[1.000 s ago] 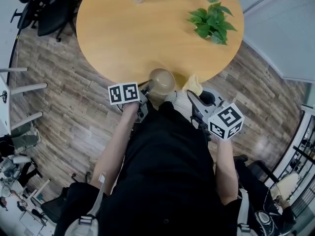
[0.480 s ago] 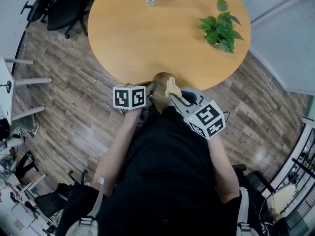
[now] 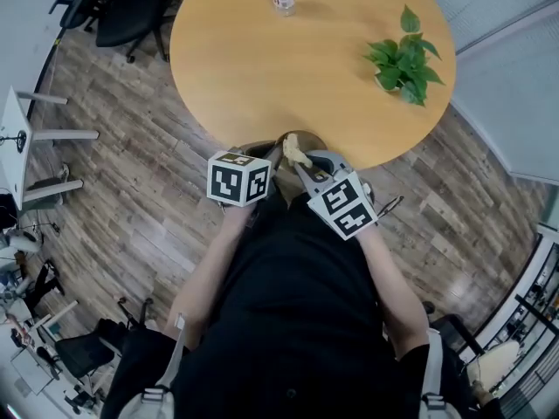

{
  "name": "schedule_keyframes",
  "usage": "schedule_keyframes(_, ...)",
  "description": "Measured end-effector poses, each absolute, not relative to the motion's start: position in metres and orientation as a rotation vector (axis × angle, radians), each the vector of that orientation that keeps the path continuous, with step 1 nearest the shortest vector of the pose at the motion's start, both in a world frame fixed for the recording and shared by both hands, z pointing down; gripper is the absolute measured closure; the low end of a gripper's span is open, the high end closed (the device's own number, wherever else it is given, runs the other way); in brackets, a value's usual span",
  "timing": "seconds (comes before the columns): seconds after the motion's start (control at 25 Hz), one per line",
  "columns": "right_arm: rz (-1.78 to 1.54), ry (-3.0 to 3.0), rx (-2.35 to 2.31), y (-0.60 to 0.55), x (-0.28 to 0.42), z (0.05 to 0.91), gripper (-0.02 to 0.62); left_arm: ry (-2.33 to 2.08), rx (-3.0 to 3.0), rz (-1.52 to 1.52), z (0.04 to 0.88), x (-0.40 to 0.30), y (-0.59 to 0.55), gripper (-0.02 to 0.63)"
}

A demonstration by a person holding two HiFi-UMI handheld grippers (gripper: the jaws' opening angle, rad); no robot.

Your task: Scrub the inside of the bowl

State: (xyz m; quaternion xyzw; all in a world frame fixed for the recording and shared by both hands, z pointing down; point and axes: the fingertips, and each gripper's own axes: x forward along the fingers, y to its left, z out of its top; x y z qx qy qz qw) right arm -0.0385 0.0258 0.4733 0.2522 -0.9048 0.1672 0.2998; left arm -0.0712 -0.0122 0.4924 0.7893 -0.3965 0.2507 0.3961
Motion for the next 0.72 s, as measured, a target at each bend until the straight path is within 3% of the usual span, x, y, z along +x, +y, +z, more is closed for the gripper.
schedule_keyframes(0.44, 0.257, -2.206, 0.655, 0.025, -0.044, 0.510, 0.554, -1.025, 2.069, 0.704, 0.480, -0.069, -0.018, 0.578)
schedule_keyframes(0.72, -0.138, -1.963, 0.570, 0.021, -0.021, 0.536, 0.554, -1.009, 2.093, 0.787, 0.488, -0.067, -0.014, 0.575)
